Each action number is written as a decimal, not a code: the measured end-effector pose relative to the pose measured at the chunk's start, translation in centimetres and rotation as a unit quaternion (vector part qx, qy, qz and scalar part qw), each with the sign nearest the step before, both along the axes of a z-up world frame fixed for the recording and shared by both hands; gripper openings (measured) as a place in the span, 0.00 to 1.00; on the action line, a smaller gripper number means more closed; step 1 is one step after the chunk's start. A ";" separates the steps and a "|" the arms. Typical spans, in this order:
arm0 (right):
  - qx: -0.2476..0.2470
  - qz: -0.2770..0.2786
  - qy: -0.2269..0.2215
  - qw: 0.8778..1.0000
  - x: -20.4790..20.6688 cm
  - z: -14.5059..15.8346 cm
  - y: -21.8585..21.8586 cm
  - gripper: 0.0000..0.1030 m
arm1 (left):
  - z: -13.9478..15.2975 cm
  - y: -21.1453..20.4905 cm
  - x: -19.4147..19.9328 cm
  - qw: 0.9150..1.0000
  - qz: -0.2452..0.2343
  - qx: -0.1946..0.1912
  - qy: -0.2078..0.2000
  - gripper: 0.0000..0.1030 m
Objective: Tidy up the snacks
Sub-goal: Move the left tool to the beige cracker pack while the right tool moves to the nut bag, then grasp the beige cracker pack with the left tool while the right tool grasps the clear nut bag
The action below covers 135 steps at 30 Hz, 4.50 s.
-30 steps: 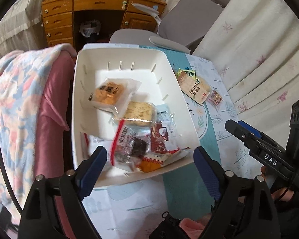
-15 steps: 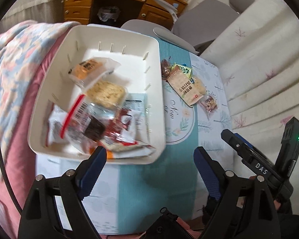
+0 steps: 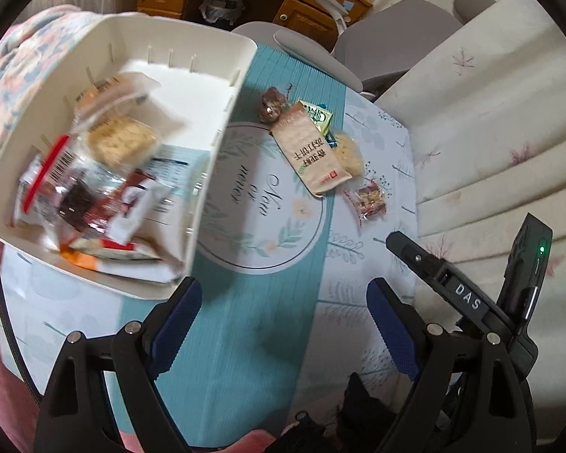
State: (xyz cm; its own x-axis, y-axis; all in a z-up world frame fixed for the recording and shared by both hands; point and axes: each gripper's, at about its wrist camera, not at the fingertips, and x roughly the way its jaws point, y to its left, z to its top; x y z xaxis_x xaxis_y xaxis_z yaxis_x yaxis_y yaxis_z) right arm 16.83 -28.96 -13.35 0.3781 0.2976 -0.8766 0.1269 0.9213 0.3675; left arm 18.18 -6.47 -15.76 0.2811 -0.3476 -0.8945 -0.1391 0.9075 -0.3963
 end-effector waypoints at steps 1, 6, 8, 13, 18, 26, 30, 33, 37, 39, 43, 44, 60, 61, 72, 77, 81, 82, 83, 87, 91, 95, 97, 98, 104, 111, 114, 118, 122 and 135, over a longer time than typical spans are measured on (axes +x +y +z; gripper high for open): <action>0.006 -0.003 0.006 1.000 0.5 -0.3 -0.4 0.74 | -0.3 -0.6 0.3 1.000 0.005 0.008 0.003 0.86; 0.044 -0.030 0.040 0.998 2.9 -2.4 -2.4 0.74 | -1.4 -2.6 2.5 0.999 0.033 0.008 0.005 0.86; 0.060 -0.042 0.056 0.996 3.9 -3.4 -3.1 0.74 | -1.9 -3.4 3.7 0.999 0.047 0.006 0.002 0.86; 0.097 -0.075 0.082 0.989 6.5 -5.5 -4.5 0.74 | -3.8 -4.5 6.8 0.996 0.086 -0.001 0.001 0.86; 0.096 -0.094 0.091 0.987 8.3 -7.2 -5.7 0.74 | -6.4 -4.8 9.7 0.992 0.122 -0.006 0.011 0.86; 0.105 -0.100 0.108 0.984 9.6 -9.7 -6.6 0.73 | -10.4 -4.5 13.2 0.989 0.147 0.002 0.034 0.86; 0.101 -0.090 0.113 0.984 10.1 -10.3 -6.6 0.73 | -11.5 -4.9 14.6 0.988 0.150 0.017 0.037 0.86; 0.093 -0.082 0.112 0.986 10.3 -10.4 -6.1 0.73 | -11.8 -5.4 15.6 0.988 0.147 0.031 0.034 0.86; 0.078 -0.070 0.106 0.989 10.9 -10.5 -5.4 0.73 | -11.9 -5.9 16.6 0.989 0.140 0.045 0.019 0.86; 0.070 -0.065 0.103 0.990 11.1 -10.5 -5.2 0.73 | -11.9 -6.3 17.0 0.989 0.137 0.054 0.015 0.86; 0.045 -0.050 0.096 0.993 11.5 -10.4 -4.6 0.73 | -12.3 -6.6 17.7 0.989 0.131 0.071 0.015 0.86; 0.039 -0.046 0.095 0.994 11.6 -10.3 -4.5 0.73 | -12.3 -6.7 17.8 0.989 0.129 0.073 0.016 0.86; 0.001 -0.012 0.089 0.996 11.9 -10.1 -4.8 0.54 | -14.0 -8.2 19.0 0.984 0.104 0.133 0.051 0.71; 0.002 -0.012 0.092 0.996 11.9 -10.1 -4.8 0.54 | -14.0 -8.2 18.9 0.984 0.104 0.134 0.049 0.69; -0.003 -0.007 0.106 0.994 10.6 -10.0 -5.1 0.53 | -13.6 -7.2 16.1 0.985 0.119 0.108 0.066 0.53; -0.003 -0.006 0.125 0.992 10.0 -9.9 -5.0 0.52 | -13.0 -6.5 14.7 0.985 0.131 0.088 0.070 0.32; -0.002 -0.005 0.142 0.990 8.8 -9.8 -4.8 0.52 | -12.7 -5.5 14.2 0.984 0.132 0.076 0.088 0.17; -0.001 -0.005 0.146 0.989 8.5 -9.8 -4.7 0.52 | -12.8 -5.3 14.0 0.983 0.130 0.081 0.098 0.10; 0.001 -0.005 0.150 0.989 8.2 -9.8 -4.6 0.52 | -12.9 -5.2 14.0 0.983 0.129 0.079 0.101 0.09; 0.007 -0.002 0.157 0.988 7.2 -9.5 -4.3 0.52 | -12.7 -4.4 12.5 0.983 0.131 0.065 0.109 0.09; 0.008 0.001 0.157 0.988 6.4 -9.0 -4.1 0.51 | -12.6 -3.4 11.3 0.983 0.137 0.046 0.111 0.09; 0.007 0.010 0.154 0.988 5.8 -8.5 -3.5 0.52 | -12.2 -2.2 10.4 0.983 0.143 0.030 0.112 0.18; 0.008 0.014 0.155 0.988 5.5 -8.4 -3.4 0.52 | -12.3 -2.0 10.5 0.980 0.147 0.034 0.127 0.24; 0.008 0.017 0.155 0.988 5.4 -8.3 -3.4 0.51 | -12.6 -2.3 10.9 0.980 0.148 0.036 0.132 0.25; -0.033 0.066 0.132 0.988 3.9 -7.6 -2.9 0.51 | -13.3 -2.3 11.9 0.971 0.171 0.038 0.160 0.51; -0.060 0.113 0.112 0.985 3.2 -7.5 -2.9 0.51 | -14.0 -2.2 13.3 0.963 0.195 0.053 0.180 0.66; -0.070 0.133 0.106 0.983 3.1 -7.6 -2.6 0.51 | -13.9 -2.2 13.9 0.962 0.202 0.058 0.175 0.68; -0.081 0.156 0.096 0.980 2.5 -7.5 -2.2 0.51 | -14.0 -2.6 15.0 0.962 0.200 0.068 0.171 0.73; -0.088 0.171 0.090 0.977 2.2 -7.4 -1.7 0.51 | -13.7 -3.9 16.2 0.963 0.192 0.088 0.168 0.74; -0.086 0.168 0.088 0.978 1.9 -7.1 -3.4 0.51 | -14.0 -7.2 19.1 0.962 0.169 0.123 0.174 0.77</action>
